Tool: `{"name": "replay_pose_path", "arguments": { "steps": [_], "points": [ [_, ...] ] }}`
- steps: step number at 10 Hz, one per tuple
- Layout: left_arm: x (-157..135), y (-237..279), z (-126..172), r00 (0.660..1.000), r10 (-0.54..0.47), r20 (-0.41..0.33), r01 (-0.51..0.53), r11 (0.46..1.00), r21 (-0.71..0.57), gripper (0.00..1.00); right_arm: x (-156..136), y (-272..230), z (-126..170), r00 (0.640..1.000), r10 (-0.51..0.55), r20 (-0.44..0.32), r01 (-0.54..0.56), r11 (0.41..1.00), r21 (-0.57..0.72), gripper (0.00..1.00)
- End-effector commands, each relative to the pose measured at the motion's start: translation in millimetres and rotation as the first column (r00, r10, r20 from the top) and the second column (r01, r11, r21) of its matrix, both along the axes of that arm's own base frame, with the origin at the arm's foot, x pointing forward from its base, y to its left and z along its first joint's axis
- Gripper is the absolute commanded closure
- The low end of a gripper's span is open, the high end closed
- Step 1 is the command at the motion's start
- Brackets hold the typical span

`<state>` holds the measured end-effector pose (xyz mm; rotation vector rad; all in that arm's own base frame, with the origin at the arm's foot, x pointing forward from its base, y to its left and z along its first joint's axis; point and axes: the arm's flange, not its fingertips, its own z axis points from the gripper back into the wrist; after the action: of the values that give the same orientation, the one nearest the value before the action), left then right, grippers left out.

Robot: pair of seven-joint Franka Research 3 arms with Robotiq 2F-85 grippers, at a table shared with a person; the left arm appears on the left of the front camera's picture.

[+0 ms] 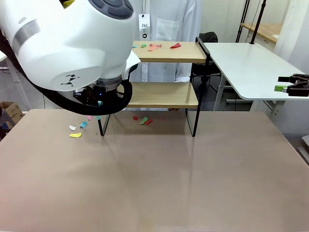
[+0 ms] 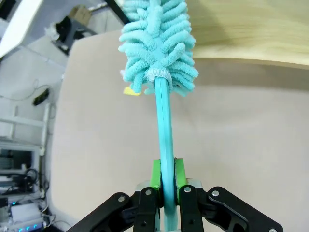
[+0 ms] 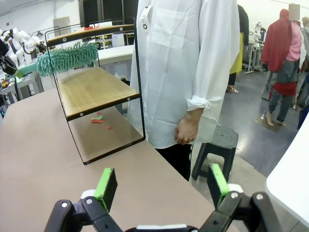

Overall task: Clean the shelf.
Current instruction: Clean the specific section of the Shelf indicated by the human with the Duster.

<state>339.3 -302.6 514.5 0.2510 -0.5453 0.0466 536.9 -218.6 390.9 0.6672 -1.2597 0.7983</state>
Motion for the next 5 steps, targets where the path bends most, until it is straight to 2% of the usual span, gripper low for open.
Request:
{"name": "replay_pose_path", "arguments": {
  "steps": [1, 3, 5],
  "points": [
    [-9.8, 26.5, 5.7, 0.991, -0.135, -0.009, 0.133, 0.986, -0.098, 0.87, 0.5, 2.0, 3.5, 1.000, -0.002, -0.016, 0.002, 1.000, -0.005, 0.00],
    [-15.3, 41.7, 6.3, 0.965, -0.262, -0.013, 0.258, 0.955, -0.146, 0.87, 0.5, 2.0, 3.5, 1.000, -0.002, -0.016, 0.002, 1.000, -0.005, 0.00],
    [-19.8, 58.2, 6.6, 0.908, -0.419, 0.025, 0.413, 0.880, -0.233, 0.87, 0.5, 2.0, 3.5, 1.000, -0.002, -0.016, 0.002, 1.000, -0.005, 0.00]
  ]
}}
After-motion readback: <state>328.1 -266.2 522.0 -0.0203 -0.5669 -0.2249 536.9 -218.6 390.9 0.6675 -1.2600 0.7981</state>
